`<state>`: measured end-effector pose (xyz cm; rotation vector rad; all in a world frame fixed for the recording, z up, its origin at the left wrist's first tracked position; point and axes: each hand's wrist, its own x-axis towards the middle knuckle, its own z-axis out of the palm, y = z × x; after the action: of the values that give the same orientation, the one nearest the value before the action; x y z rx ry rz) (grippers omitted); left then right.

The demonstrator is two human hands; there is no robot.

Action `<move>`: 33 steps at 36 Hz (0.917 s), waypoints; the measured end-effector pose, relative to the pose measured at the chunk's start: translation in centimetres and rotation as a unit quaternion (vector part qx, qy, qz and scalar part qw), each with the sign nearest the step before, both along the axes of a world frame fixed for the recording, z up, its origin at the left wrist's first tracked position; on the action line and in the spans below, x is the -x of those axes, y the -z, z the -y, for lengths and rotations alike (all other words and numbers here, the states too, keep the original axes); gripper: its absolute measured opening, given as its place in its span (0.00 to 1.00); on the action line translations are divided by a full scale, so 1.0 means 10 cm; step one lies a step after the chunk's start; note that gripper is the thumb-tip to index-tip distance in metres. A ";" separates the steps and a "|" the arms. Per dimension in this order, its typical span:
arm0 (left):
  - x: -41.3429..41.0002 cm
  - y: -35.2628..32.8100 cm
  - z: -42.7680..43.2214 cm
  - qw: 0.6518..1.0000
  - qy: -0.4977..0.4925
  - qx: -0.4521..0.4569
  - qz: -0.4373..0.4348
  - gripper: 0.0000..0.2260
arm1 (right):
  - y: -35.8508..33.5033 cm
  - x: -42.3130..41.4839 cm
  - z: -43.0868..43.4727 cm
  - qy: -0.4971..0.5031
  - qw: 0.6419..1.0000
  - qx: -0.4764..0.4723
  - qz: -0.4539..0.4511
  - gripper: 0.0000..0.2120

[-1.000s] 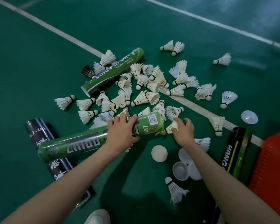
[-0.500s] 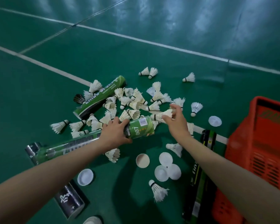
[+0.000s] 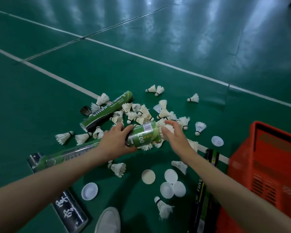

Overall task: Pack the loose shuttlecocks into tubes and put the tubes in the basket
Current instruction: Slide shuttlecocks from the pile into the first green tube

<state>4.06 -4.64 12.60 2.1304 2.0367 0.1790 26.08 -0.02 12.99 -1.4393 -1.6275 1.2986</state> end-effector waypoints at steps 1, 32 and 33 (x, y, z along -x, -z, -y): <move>0.03 0.01 0.00 1.000 -0.001 -0.003 0.006 0.37 | 0.00 0.05 0.00 0.008 1.000 0.010 -0.002 0.18; -0.19 1.16 -0.30 0.990 -0.001 0.128 -0.061 0.40 | 1.59 0.10 -0.21 0.098 0.978 0.120 -0.139 0.29; -0.20 1.17 -0.28 0.990 -0.010 0.132 -0.057 0.40 | 1.62 0.13 -0.18 0.088 0.977 0.126 -0.145 0.29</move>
<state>6.10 -1.84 0.87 1.9986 2.0120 -0.2034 24.81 1.75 -3.19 -1.4223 -1.1517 1.5679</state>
